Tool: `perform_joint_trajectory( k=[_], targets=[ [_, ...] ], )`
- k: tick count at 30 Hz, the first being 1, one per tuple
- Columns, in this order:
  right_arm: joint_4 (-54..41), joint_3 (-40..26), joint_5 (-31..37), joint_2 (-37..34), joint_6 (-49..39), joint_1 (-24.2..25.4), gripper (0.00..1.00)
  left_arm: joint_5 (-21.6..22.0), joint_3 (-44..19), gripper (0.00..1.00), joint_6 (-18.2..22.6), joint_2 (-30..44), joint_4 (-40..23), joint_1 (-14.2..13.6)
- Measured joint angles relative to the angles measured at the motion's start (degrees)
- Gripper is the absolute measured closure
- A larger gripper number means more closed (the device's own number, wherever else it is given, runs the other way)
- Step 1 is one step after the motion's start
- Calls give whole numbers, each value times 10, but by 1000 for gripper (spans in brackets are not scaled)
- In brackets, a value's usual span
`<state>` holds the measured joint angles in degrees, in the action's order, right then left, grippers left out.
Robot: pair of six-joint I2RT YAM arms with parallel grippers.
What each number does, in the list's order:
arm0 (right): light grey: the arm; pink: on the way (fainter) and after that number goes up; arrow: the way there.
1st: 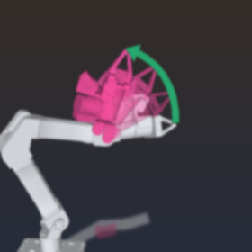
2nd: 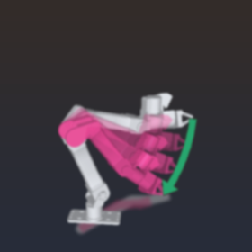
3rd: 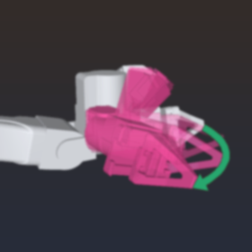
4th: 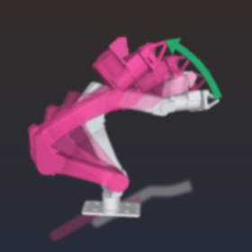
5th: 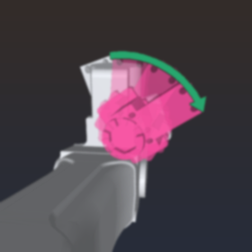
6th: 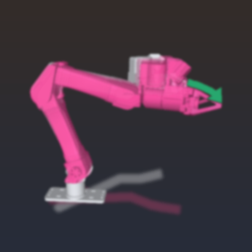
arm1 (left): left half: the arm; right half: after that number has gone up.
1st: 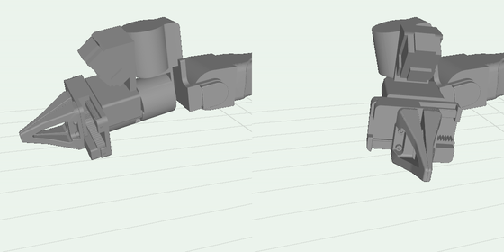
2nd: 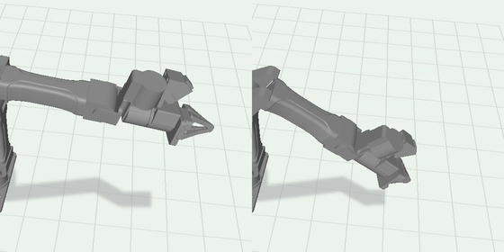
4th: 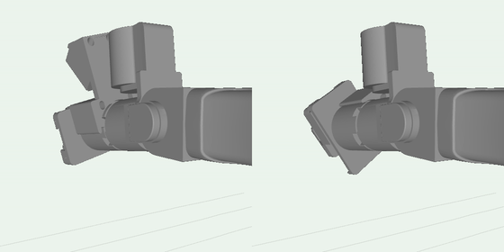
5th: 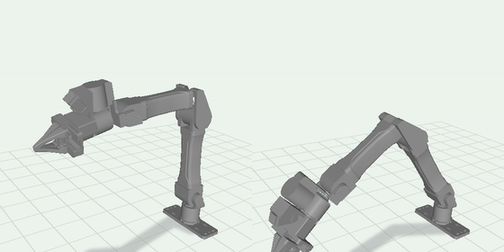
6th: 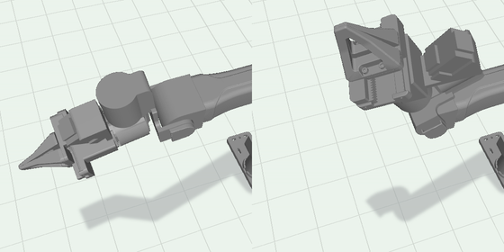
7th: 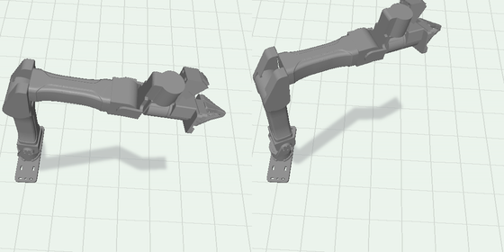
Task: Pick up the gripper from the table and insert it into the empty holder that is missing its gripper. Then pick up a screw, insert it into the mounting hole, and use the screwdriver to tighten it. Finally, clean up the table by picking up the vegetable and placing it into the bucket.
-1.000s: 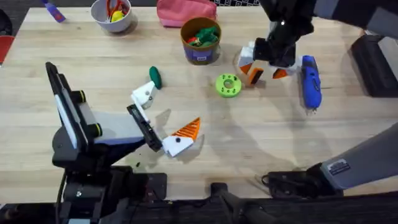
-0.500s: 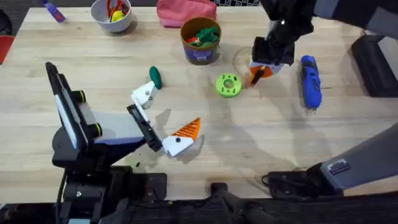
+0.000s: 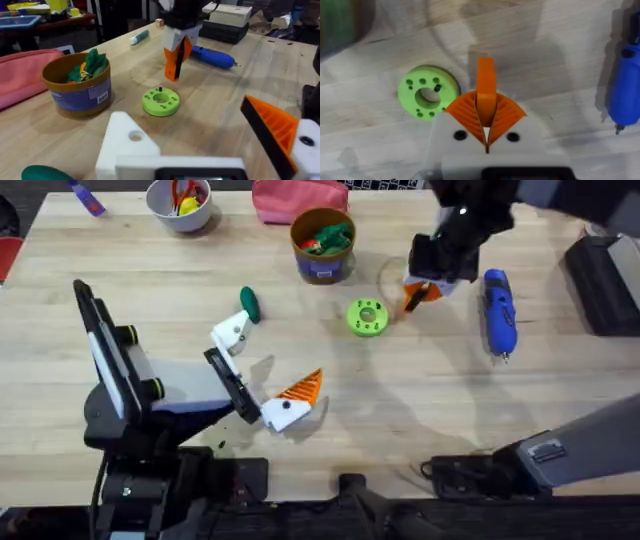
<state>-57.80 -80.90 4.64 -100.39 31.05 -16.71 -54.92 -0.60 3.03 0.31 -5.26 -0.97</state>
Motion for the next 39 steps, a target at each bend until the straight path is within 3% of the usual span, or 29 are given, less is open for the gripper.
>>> perform_joint_trajectory(
  k=[16, 22, 28, 34, 39],
  targets=[
    [-15, 0, 0, 216, 2, -16, 992, 0, 0, 15, 0, 0, 0, 0],
    [70, 42, -25, 285, 3, -24, 993, 0, 0, 15, 0, 0, 0, 0],
    [211, 172, -128, 362, 1, -24, 993, 0, 0, 15, 0, 0, 0, 0],
    [437, 325, -302, 408, 5, -24, 993, 0, 0, 15, 0, 0, 0, 0],
    [618, 440, -427, 416, 61, -24, 993, 0, 0, 15, 0, 0, 0, 0]
  ],
)
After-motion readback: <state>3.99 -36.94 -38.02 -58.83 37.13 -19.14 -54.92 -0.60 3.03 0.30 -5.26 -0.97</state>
